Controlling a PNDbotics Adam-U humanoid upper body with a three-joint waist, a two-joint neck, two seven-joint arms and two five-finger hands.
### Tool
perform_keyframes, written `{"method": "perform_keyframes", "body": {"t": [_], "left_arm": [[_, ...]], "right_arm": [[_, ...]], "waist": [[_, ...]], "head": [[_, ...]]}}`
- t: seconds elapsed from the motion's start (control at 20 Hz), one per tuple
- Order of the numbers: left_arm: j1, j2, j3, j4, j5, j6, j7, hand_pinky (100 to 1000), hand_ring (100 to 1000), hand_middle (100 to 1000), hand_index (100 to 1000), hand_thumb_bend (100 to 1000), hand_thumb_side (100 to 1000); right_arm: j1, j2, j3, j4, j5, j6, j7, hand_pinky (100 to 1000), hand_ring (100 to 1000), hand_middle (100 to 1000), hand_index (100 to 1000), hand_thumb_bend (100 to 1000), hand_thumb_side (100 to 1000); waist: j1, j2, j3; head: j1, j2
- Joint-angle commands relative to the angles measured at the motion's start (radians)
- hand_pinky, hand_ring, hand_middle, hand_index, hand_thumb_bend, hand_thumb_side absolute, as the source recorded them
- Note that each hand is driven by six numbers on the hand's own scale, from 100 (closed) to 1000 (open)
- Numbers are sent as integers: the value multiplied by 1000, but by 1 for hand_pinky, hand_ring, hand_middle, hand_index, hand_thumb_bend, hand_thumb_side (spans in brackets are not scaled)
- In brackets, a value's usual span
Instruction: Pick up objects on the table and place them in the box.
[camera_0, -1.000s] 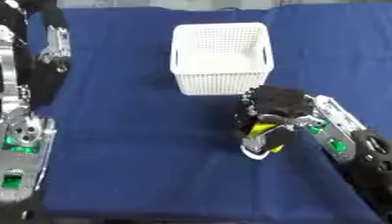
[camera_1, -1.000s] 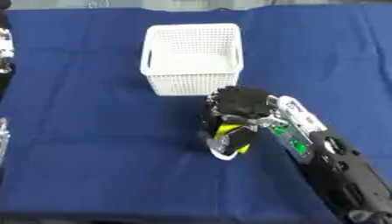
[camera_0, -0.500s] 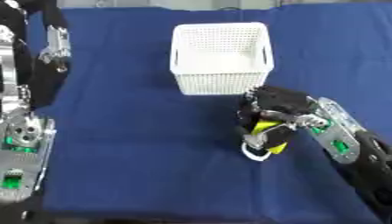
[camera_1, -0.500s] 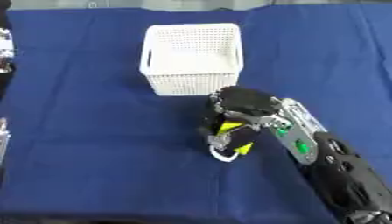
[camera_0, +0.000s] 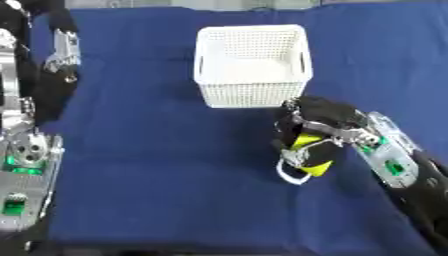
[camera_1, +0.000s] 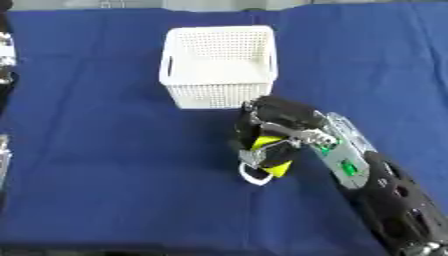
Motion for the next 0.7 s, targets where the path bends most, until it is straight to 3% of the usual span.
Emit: {"method": "perform_keyframes", "body": {"t": [0.05,0.1,0.15,0.2,0.7], "left_arm": [[-5,9,8,-16,-2,-3,1,901,752,768,819,100,702],[-5,9,8,-16,-2,-3,1,901,752,769,819,100,702],[-5,9,8,-16,-2,-3,1,901,752,769,819,100,702],[-5,9,8,-16,-2,-3,1,901,752,769,819,100,702],[2,13,7,-16,-3,0,0,901,752,769,819,100,701]], "right_arm": [[-9,-11,-21,-45,-35,-236,241,100,100,100,100,100,644],[-10,-10,-24,-56,-46,-236,241,100,100,100,100,100,641],[-10,-9,-27,-67,-56,-236,242,100,100,100,100,100,722],[-11,-9,-29,-79,-67,-235,243,100,100,100,100,100,634],[-45,-9,-28,-237,-193,-162,269,100,100,100,100,100,585]], "waist": [[0,-13,-1],[0,-13,-1],[0,-13,-1],[0,-14,-2],[-3,-28,-6]], "head": [[-6,-3],[-5,-3],[-5,-3],[-5,-3],[-2,-3]]}}
